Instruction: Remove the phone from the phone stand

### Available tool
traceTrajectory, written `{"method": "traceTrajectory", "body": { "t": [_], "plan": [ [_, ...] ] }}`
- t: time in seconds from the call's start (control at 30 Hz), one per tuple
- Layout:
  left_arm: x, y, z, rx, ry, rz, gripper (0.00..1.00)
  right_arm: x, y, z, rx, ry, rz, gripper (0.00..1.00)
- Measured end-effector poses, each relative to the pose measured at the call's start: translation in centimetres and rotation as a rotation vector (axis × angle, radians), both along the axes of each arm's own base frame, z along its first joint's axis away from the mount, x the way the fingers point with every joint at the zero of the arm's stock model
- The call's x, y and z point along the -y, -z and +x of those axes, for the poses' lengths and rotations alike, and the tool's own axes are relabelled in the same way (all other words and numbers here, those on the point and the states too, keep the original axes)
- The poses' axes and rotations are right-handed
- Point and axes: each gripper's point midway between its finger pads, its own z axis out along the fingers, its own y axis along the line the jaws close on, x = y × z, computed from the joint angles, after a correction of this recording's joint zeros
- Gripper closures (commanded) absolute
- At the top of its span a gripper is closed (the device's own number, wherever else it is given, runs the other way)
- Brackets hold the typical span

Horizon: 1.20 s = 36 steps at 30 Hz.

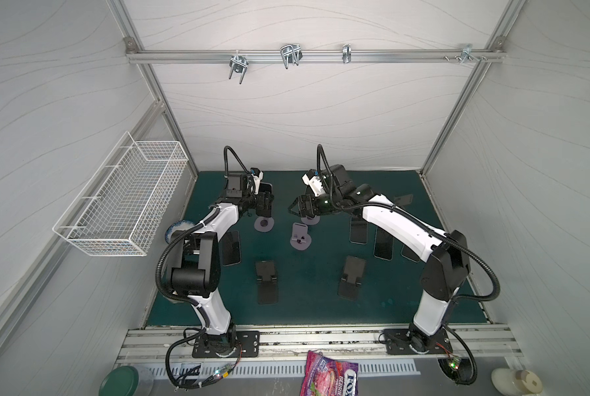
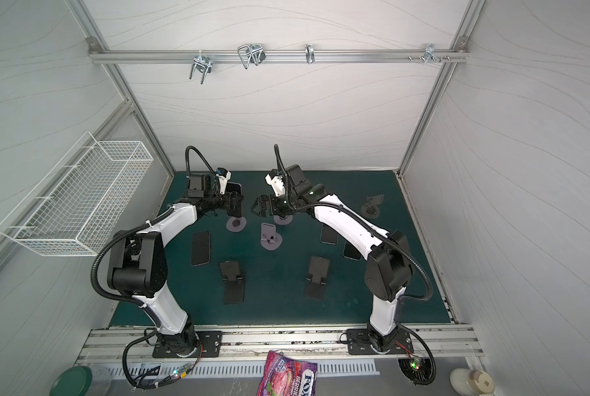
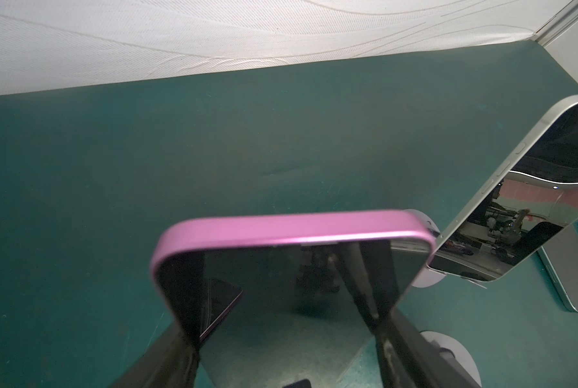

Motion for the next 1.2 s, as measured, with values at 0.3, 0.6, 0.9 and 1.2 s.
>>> {"method": "traceTrajectory", "body": {
  "t": [0.3,0.6,0.9,1.2],
  "plan": [
    [-0.3,-0.1,-0.2,-0.004,-0.016,0.007,0.33,0.0,-0.1,0.0,-0.003,0.003,0.003,0.01],
    [-0.5,-0.3,-0.6,-0.025,-0.044,0.008,0.34,0.3,-0.8,-0.5,-0.003,0.007,0.015,0.01],
    [-0.7,-2.5,-2.0,-0.015,-0.057,0.023,0.35,0.8,-1.6,-0.9,0.008,0.008,0.026,0.01],
    [-1.3,-4.4,-2.8,-0.003,-0.095,0.031,0.36,1.4,-2.8,-1.6,0.023,0.009,0.041,0.01]
  ]
}}
